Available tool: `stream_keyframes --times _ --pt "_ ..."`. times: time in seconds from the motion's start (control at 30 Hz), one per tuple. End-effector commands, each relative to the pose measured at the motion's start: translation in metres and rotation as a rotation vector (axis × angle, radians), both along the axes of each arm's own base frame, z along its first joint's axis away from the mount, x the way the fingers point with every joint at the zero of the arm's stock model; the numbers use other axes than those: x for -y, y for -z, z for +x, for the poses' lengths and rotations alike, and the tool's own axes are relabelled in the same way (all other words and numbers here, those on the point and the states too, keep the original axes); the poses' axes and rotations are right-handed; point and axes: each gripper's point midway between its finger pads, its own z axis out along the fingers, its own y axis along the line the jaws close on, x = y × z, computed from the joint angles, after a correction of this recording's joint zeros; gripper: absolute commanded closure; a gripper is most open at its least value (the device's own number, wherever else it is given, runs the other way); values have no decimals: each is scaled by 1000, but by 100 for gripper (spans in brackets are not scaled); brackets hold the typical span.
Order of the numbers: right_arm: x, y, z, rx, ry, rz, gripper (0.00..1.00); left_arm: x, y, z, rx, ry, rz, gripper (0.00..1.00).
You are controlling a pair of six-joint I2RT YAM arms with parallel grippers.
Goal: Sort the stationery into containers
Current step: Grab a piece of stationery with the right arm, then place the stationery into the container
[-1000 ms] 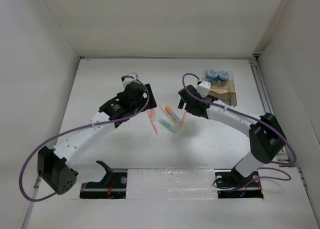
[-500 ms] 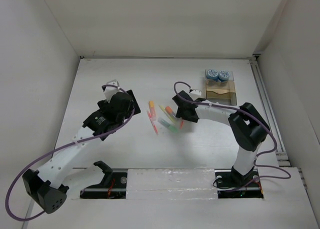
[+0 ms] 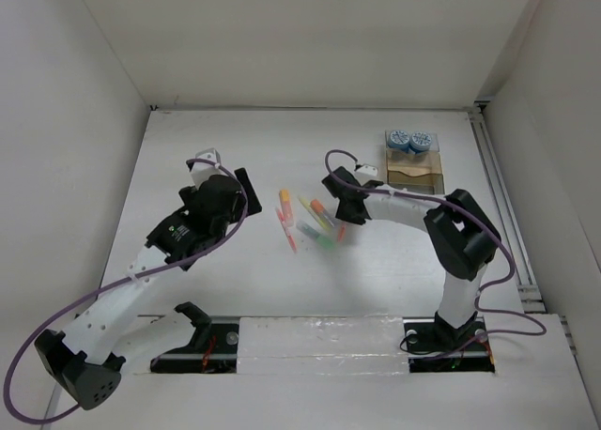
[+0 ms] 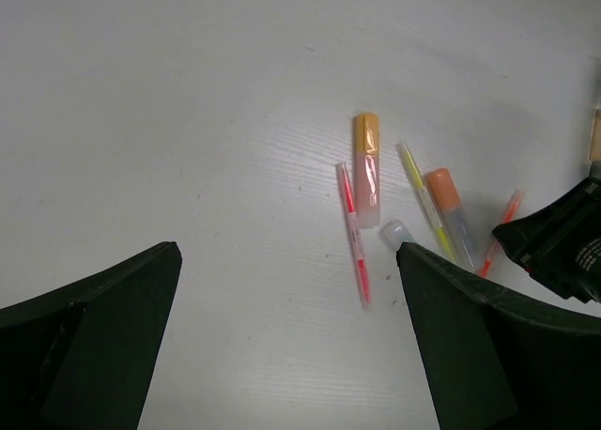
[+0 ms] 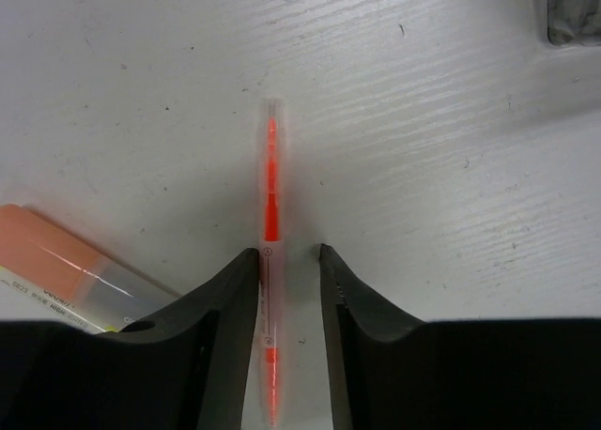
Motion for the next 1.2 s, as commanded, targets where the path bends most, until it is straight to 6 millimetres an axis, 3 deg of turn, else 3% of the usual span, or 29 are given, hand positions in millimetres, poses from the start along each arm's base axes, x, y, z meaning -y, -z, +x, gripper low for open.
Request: stream_keyframes --times 0.0,0.1,0.13,0.27,0.4,0.53,0.6,0.73,0.87,1.0,1.07,1.1,1.17 --pt "4 11 2 -21 33 -1 64 2 -2 1 16 21 -4 1" --pt "7 11 4 -21 43 -1 78 2 -2 1 16 26 3 1" --pt "10 11 6 -21 52 -1 89 1 2 0 9 26 9 1" --pt "19 14 4 -29 67 -22 100 4 1 1 13 33 -1 1" --pt "24 -1 8 -4 63 -22 100 3 1 1 13 38 7 1" --pt "15 -43 13 70 6 18 100 3 1 1 13 38 7 1" --pt "7 -84 21 148 -15 79 100 4 1 1 13 33 -1 1" --pt "13 -151 42 291 -8 187 100 2 -2 0 23 26 -2 1" --pt "52 -189 72 403 156 227 100 5 -6 0 33 41 -23 1" --pt "119 -209 109 503 411 343 100 6 -6 -1 40 58 -18 1" --pt "136 -222 114 560 470 396 100 8 -5 -1 37 65 -23 1" --pt "154 -223 118 599 538 392 100 10 -7 -1 41 75 -34 1" --pt "167 -231 121 635 592 413 100 12 -6 -1 38 87 -30 1"
